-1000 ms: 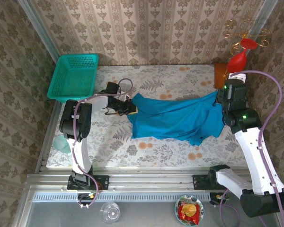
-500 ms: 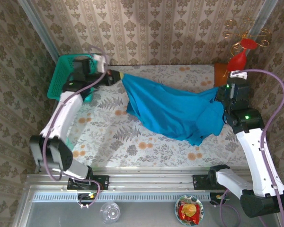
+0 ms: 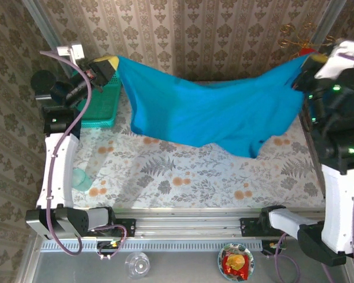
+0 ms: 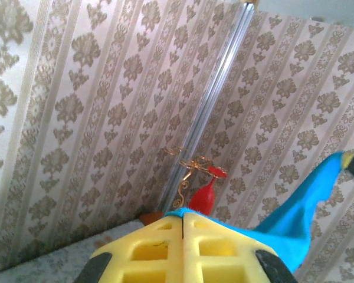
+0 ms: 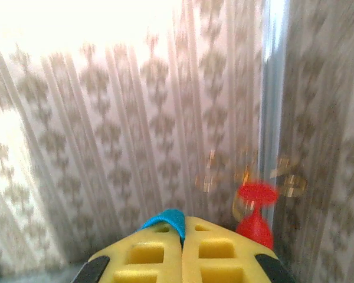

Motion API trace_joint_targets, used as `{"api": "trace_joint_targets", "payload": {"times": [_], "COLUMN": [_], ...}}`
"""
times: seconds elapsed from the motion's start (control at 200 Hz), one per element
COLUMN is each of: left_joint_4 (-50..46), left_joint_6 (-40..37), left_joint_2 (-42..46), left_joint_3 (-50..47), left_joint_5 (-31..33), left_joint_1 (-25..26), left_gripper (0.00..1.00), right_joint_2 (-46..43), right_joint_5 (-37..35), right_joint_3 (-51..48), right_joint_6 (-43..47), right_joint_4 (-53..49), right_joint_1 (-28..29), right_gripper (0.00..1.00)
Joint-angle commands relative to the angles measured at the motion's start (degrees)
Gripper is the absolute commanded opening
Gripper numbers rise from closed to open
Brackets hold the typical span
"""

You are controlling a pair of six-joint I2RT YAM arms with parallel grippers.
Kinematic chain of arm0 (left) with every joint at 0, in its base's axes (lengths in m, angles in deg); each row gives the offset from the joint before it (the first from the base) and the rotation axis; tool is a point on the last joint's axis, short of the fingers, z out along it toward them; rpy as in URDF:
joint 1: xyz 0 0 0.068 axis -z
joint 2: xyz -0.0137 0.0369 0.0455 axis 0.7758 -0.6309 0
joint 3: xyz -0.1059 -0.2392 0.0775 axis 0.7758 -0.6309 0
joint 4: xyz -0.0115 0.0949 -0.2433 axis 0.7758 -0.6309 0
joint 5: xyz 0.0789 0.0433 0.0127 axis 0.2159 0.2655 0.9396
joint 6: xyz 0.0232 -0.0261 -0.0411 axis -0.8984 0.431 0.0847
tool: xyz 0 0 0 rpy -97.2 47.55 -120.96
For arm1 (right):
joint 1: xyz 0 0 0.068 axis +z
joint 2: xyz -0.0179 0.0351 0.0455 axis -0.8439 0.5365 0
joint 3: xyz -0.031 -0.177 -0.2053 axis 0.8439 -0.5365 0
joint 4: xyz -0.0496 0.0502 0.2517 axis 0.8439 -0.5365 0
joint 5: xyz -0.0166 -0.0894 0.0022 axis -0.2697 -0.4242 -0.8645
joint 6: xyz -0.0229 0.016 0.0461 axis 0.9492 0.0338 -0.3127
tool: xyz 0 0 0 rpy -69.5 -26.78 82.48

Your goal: Fold the inside-out t-shirt

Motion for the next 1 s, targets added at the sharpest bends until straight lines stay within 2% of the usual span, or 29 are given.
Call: {"api": "trace_joint_targets", "payload": {"times": [0.0,0.08,0.225,0.305,0.41,0.555,0.73,0.995], "left_joint_4": [4.9,3.3,-8.6,-14.7,-18.4,-9.9,-9.5,-8.9], "left_joint_6": [4.1,3.6,-0.4,-4.9,-7.3,-0.4,0.6,2.2], "left_joint_2": [0.0,0.1,-2.0,-2.8,-2.1,-0.8,0.6,7.2], "left_joint_3": [-3.1,-0.7,18.1,25.3,20.3,9.8,12.3,11.1], "left_joint_5": [-0.8,-0.8,-1.0,-0.6,-0.6,-3.1,-2.3,-2.3], "left_joint_1": [0.1,-1.0,-4.9,-5.1,-5.5,-6.2,-7.4,-8.9], "left_gripper": [0.00,0.00,0.00,0.00,0.00,0.00,0.00,0.00], "right_joint_2": [-0.9,-1.0,-0.4,-1.0,-1.9,-2.9,-3.6,-11.0], "right_joint_5": [-3.5,-1.1,3.7,4.7,2.9,-2.0,4.2,7.0], "right_joint_3": [7.0,6.4,-0.8,-5.8,-8.5,-6.3,-4.7,-6.3], "right_joint_6": [4.5,2.0,-3.1,-5.4,-5.1,-1.5,-1.6,0.0], "right_joint_4": [3.5,4.2,3.6,5.0,5.3,5.3,7.1,9.7], "right_joint_1": [-0.4,-0.4,-0.4,-0.4,-0.4,-0.4,-0.4,-0.4], "right_gripper": [0.00,0.00,0.00,0.00,0.00,0.00,0.00,0.00]}}
